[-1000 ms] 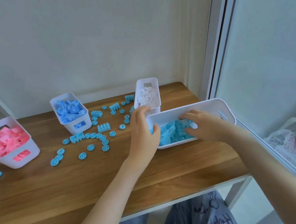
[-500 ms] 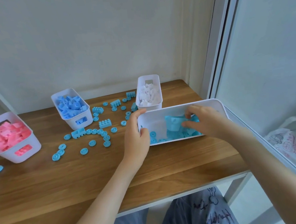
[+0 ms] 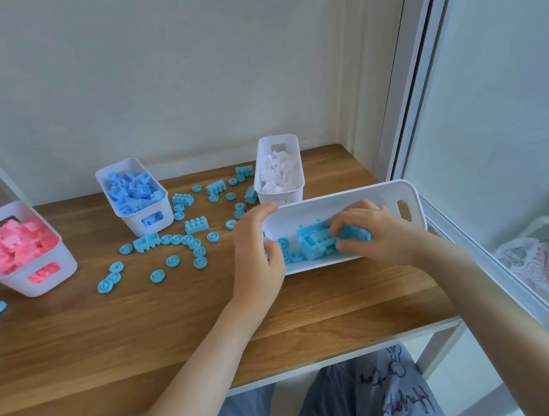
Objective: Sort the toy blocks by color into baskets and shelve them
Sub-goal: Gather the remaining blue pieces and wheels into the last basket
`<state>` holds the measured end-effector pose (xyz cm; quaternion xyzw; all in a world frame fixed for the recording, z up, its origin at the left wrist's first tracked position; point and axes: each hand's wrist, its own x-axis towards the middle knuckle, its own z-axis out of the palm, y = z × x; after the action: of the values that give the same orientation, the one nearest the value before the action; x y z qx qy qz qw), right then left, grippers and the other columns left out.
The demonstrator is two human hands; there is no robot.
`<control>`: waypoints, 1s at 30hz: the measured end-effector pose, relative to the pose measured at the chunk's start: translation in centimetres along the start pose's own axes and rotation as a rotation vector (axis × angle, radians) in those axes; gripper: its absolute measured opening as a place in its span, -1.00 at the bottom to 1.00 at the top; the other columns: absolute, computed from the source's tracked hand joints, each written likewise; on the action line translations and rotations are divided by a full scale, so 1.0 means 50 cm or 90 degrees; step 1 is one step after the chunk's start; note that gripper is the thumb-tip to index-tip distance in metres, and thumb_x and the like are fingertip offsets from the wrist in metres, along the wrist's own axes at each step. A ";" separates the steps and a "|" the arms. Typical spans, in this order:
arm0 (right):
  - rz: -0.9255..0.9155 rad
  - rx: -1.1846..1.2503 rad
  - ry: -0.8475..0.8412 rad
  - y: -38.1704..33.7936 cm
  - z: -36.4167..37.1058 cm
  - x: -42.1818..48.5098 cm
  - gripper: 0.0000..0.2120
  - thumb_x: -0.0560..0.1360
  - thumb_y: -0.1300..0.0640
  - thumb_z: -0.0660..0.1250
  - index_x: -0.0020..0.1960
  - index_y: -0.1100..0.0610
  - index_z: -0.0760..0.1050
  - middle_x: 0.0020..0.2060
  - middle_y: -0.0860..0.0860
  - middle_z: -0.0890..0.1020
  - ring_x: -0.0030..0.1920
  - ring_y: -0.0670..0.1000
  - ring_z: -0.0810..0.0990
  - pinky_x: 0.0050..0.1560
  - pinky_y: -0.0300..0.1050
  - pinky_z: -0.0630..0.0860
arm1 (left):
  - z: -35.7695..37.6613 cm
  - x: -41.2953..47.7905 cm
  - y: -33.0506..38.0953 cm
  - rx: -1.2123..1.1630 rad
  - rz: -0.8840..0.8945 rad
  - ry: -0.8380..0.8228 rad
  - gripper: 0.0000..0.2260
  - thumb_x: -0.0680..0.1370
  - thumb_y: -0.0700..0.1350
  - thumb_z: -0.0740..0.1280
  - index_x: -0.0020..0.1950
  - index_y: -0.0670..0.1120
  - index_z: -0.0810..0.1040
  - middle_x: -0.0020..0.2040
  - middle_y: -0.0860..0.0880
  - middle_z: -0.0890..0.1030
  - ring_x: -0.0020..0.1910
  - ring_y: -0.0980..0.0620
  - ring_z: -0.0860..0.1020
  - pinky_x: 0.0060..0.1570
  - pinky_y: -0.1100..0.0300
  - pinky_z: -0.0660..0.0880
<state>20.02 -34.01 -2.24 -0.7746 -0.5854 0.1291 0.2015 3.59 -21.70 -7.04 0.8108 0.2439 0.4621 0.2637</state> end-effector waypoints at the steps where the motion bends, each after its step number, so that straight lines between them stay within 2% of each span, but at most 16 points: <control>1: 0.000 -0.002 -0.005 -0.001 0.002 0.002 -0.91 0.53 0.08 0.29 0.02 -0.07 0.45 0.15 -0.21 0.43 0.18 -0.16 0.23 0.39 -0.03 0.19 | 0.001 0.000 -0.004 0.014 0.035 0.009 -0.56 0.47 -0.40 0.18 0.28 -0.06 0.42 0.24 0.02 0.44 0.25 0.32 0.29 0.27 0.51 0.21; 3: -0.006 -0.006 -0.002 -0.002 0.008 0.005 -0.88 0.53 0.13 0.31 0.04 -0.03 0.44 0.09 -0.23 0.39 0.13 -0.19 0.20 0.36 -0.07 0.19 | 0.006 -0.001 -0.013 0.033 0.083 0.017 -0.57 0.43 -0.37 0.16 0.22 -0.02 0.44 0.25 -0.05 0.46 0.29 0.18 0.32 0.30 0.31 0.33; 5: -0.027 -0.014 0.023 -0.001 0.014 0.008 -0.83 0.51 0.18 0.33 0.00 -0.03 0.41 0.04 -0.24 0.39 0.09 -0.19 0.22 0.34 -0.08 0.23 | 0.009 -0.002 -0.018 0.038 0.086 0.016 -0.64 0.43 -0.36 0.16 0.12 -0.06 0.52 0.24 -0.08 0.45 0.29 0.10 0.33 0.23 0.14 0.45; 8: -0.049 -0.006 0.063 -0.005 0.024 0.013 -0.70 0.46 0.25 0.38 -0.04 -0.08 0.34 -0.05 -0.31 0.37 0.05 -0.16 0.26 0.26 -0.07 0.31 | 0.012 -0.006 -0.022 0.043 0.087 0.000 -0.71 0.44 -0.35 0.17 0.02 -0.08 0.56 0.24 -0.07 0.44 0.28 0.09 0.33 0.19 0.06 0.47; 10: -0.062 -0.003 0.076 -0.008 0.029 0.015 -0.63 0.44 0.26 0.40 -0.01 -0.12 0.30 -0.06 -0.29 0.38 0.05 -0.13 0.28 0.22 -0.05 0.33 | 0.012 -0.005 -0.023 0.045 0.076 -0.024 -0.75 0.46 -0.31 0.18 0.02 -0.09 0.55 0.24 -0.07 0.44 0.29 0.09 0.34 0.23 0.15 0.43; 11: -0.069 -0.015 0.079 -0.010 0.031 0.016 -0.61 0.44 0.25 0.40 0.03 -0.14 0.30 -0.03 -0.23 0.41 0.06 -0.11 0.29 0.22 -0.04 0.32 | 0.012 -0.004 -0.021 0.038 0.062 -0.043 -0.79 0.48 -0.26 0.18 0.03 -0.10 0.54 0.24 -0.07 0.44 0.29 0.08 0.36 0.24 0.26 0.39; 13: -0.074 -0.057 0.081 -0.011 0.035 0.019 -0.63 0.46 0.22 0.38 0.11 -0.12 0.35 0.07 -0.12 0.44 0.11 -0.06 0.29 0.24 -0.05 0.28 | 0.009 -0.003 -0.015 0.018 0.039 -0.076 -0.82 0.52 -0.14 0.19 0.07 -0.11 0.51 0.24 -0.06 0.44 0.27 0.09 0.37 0.19 0.50 0.30; 15: -0.075 -0.092 0.090 -0.011 0.041 0.022 -0.67 0.48 0.24 0.36 0.17 -0.05 0.42 0.16 -0.08 0.43 0.18 -0.04 0.27 0.26 -0.11 0.21 | 0.007 -0.003 -0.011 0.005 0.031 -0.095 -0.76 0.53 -0.05 0.23 0.14 -0.11 0.49 0.25 -0.06 0.43 0.25 0.12 0.36 0.13 0.60 0.24; 17: -0.087 -0.099 0.106 -0.011 0.045 0.022 -0.67 0.48 0.30 0.34 0.15 -0.02 0.43 0.18 -0.08 0.42 0.20 -0.04 0.26 0.27 -0.13 0.18 | 0.006 -0.003 -0.011 0.009 0.043 -0.105 -0.66 0.49 0.00 0.30 0.22 -0.10 0.45 0.26 -0.04 0.40 0.26 0.13 0.35 0.14 0.60 0.23; 20: -0.090 -0.075 0.117 -0.014 0.048 0.020 -0.66 0.48 0.34 0.32 0.03 -0.06 0.34 0.15 -0.11 0.44 0.13 -0.10 0.27 0.29 -0.10 0.25 | 0.005 -0.004 -0.014 0.031 0.085 -0.109 -0.49 0.42 0.12 0.39 0.28 -0.07 0.40 0.27 0.00 0.37 0.27 0.17 0.31 0.21 0.56 0.22; 22: -0.056 -0.041 0.118 -0.016 0.050 0.018 -0.70 0.50 0.30 0.32 0.02 -0.05 0.31 0.13 -0.13 0.46 0.04 -0.19 0.26 0.23 -0.23 0.25 | 0.006 -0.005 -0.014 0.044 0.098 -0.108 -0.44 0.38 0.13 0.43 0.29 -0.07 0.39 0.27 0.01 0.36 0.28 0.17 0.30 0.23 0.55 0.20; 24: -0.029 -0.023 0.135 -0.016 0.048 0.015 -0.75 0.48 0.21 0.37 0.02 0.03 0.33 0.08 -0.10 0.47 -0.02 -0.19 0.26 0.16 -0.25 0.28 | 0.007 -0.005 -0.014 0.054 0.108 -0.101 -0.46 0.38 0.09 0.44 0.28 -0.08 0.40 0.27 -0.01 0.36 0.28 0.15 0.31 0.21 0.56 0.21; 26: -0.016 -0.015 0.146 -0.016 0.043 0.011 -0.71 0.43 0.15 0.44 -0.01 0.10 0.34 -0.04 -0.10 0.44 -0.08 -0.17 0.24 0.12 -0.18 0.33 | 0.009 -0.005 -0.016 0.070 0.111 -0.090 -0.53 0.39 0.03 0.47 0.22 -0.09 0.43 0.26 -0.04 0.39 0.26 0.10 0.35 0.14 0.55 0.26; 30: -0.013 0.006 0.142 -0.006 0.035 0.003 -0.68 0.39 0.15 0.47 -0.06 0.04 0.32 -0.16 -0.28 0.33 -0.09 -0.15 0.26 0.10 -0.14 0.38 | 0.009 -0.005 -0.016 0.099 0.099 -0.067 -0.68 0.40 -0.05 0.50 0.04 -0.12 0.49 0.23 -0.10 0.45 0.24 0.01 0.42 0.06 0.55 0.27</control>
<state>19.05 -33.52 -3.64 -0.7772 -0.5668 0.0430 0.2700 3.74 -21.38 -7.90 0.8684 0.2014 0.4176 0.1759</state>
